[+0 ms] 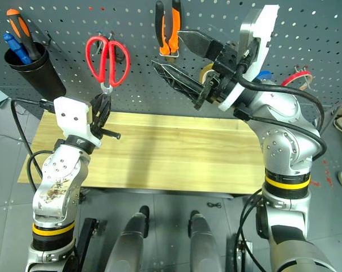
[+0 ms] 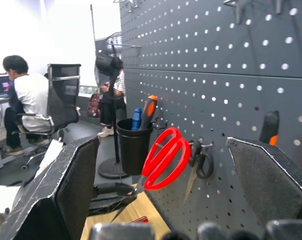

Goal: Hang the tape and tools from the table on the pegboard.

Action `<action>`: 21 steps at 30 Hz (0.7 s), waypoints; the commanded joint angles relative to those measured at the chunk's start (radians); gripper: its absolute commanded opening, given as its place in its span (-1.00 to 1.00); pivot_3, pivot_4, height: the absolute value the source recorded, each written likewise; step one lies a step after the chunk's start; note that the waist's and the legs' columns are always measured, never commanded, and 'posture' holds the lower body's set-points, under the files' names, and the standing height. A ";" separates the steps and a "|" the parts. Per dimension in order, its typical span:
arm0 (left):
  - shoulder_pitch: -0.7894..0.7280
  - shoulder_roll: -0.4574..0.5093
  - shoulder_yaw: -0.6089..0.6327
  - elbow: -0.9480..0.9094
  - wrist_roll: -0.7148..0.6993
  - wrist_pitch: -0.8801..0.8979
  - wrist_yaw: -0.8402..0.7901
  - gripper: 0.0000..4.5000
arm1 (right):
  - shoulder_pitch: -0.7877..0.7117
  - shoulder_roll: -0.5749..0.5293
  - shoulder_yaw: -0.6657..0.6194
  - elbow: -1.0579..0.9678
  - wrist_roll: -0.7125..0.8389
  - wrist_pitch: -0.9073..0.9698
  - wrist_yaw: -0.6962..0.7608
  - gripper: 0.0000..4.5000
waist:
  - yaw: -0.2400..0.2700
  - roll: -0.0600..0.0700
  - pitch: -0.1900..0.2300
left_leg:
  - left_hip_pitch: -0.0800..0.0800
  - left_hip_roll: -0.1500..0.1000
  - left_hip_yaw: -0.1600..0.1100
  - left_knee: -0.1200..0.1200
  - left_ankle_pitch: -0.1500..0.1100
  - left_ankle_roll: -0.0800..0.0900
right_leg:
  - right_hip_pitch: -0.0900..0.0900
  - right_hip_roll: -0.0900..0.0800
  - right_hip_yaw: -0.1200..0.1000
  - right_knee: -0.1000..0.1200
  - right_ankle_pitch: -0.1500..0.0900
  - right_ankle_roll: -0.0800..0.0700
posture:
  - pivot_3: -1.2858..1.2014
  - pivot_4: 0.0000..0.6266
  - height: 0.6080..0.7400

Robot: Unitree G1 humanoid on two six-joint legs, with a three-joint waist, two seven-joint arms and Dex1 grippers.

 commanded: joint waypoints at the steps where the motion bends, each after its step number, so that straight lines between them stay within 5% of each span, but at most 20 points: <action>1: 0.006 0.002 -0.001 -0.020 0.022 -0.005 0.007 -0.95 | -0.014 -0.007 -0.012 -0.032 -0.009 -0.031 -0.005 1.00 | 0.001 0.000 0.000 | 0.000 0.000 0.000 0.000 0.000 0.000 | 0.000 0.000 0.000 0.000 0.000 0.000 | 0.13 -0.03 1.00; 3: 0.011 0.004 -0.001 -0.018 0.024 -0.007 0.003 -0.95 | -0.012 -0.010 -0.011 -0.036 -0.010 -0.027 -0.004 1.00 | 0.001 0.000 0.000 | 0.000 0.000 0.000 0.000 0.000 0.000 | 0.000 0.000 0.000 0.000 0.000 0.000 | 0.13 -0.03 1.00; 12: 0.127 0.009 0.036 -0.018 0.020 -0.026 -0.010 0.98 | 0.051 -0.031 0.022 -0.063 -0.022 -0.019 0.045 1.00 | 0.000 0.000 -0.003 | 0.000 0.000 0.000 0.000 0.000 0.000 | 0.000 0.000 0.000 0.000 0.000 0.000 | 0.14 -0.05 1.00; 21: 0.135 0.102 0.163 0.272 -0.011 -0.001 -0.052 0.98 | 0.168 -0.114 0.186 -0.128 -0.089 0.066 0.096 1.00 | -0.001 0.000 -0.005 | 0.000 0.002 0.000 0.000 0.001 0.002 | 0.000 0.000 -0.003 0.000 0.000 0.000 | 0.13 0.08 1.00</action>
